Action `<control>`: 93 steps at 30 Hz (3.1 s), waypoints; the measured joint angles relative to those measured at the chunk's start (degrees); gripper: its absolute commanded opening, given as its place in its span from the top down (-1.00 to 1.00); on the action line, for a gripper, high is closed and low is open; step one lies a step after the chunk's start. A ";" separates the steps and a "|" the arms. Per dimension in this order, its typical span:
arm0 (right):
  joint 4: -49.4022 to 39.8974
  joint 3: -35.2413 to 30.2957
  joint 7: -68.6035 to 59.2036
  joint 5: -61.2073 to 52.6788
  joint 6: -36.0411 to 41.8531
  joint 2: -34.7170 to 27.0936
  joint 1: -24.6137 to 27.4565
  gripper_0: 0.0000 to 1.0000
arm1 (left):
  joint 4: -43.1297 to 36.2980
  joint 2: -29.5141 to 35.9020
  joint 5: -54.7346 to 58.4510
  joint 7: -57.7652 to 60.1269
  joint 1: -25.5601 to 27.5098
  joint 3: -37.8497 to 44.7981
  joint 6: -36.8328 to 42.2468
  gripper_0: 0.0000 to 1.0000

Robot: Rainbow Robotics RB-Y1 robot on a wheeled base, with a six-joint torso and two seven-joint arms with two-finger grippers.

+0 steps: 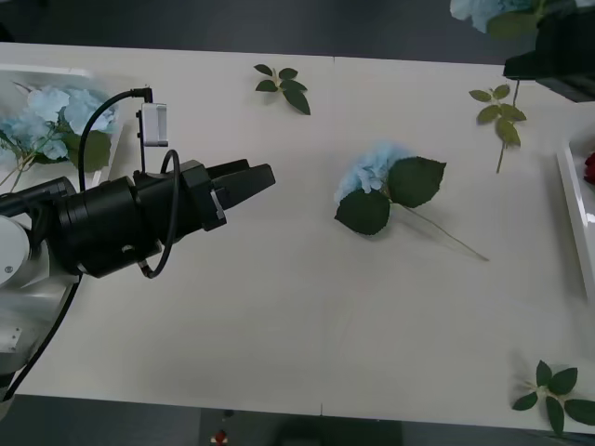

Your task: Put the red flowers into the right box and the blue flowers into the left box

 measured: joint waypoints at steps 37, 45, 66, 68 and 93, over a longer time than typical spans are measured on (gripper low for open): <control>13.80 31.81 35.35 -40.83 -22.91 5.31 -14.70 1.00 | 0.00 0.00 0.12 0.29 -6.25 -13.20 -10.69 -1.00; 12.89 37.30 35.36 -45.67 -23.96 4.94 -14.71 1.00 | 0.00 0.00 0.13 0.42 -8.04 -15.78 -13.29 -1.00; 12.29 37.82 35.36 -47.86 -23.92 4.29 -14.71 1.00 | 0.00 0.01 0.13 2.52 -8.28 -16.32 -13.69 1.00; 12.26 37.82 35.36 -47.89 -23.92 4.29 -14.71 1.00 | 0.04 0.01 0.13 2.52 -8.28 -16.32 -13.69 1.00; 12.11 37.82 35.36 -48.09 -23.93 4.29 -14.71 -1.00 | 0.10 0.03 0.13 2.52 -8.28 -16.32 -13.69 1.00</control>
